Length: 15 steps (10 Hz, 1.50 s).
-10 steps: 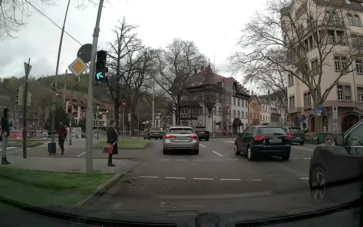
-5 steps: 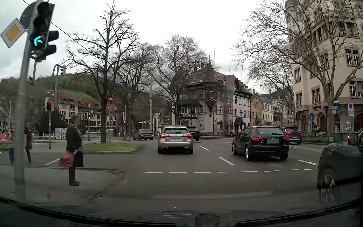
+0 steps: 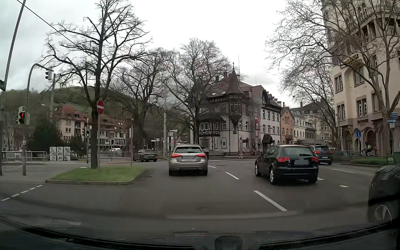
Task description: Follow the waypoints while adhering to traffic rules and regulations
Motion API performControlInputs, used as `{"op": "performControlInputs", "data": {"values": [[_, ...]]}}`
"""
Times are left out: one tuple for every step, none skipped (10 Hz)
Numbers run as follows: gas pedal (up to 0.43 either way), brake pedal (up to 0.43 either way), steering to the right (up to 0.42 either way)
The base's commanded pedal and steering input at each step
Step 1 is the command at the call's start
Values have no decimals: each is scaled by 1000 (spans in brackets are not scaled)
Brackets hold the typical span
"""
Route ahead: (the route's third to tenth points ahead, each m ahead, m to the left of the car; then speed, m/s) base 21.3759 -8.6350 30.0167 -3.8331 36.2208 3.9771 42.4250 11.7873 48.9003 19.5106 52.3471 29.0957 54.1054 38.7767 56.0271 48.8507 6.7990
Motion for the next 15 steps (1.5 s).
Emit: {"op": "performControlInputs", "data": {"values": [[189, 0, -19], [150, 0, -25], [150, 0, -28], [150, 0, -30], [150, 0, -34], [150, 0, -36], [150, 0, -37], [150, 0, -41], [150, 0, -44], [150, 0, -44], [150, 0, -44], [150, 0, -44], [138, 0, -44], [118, 0, -44], [110, 0, -44]]}}
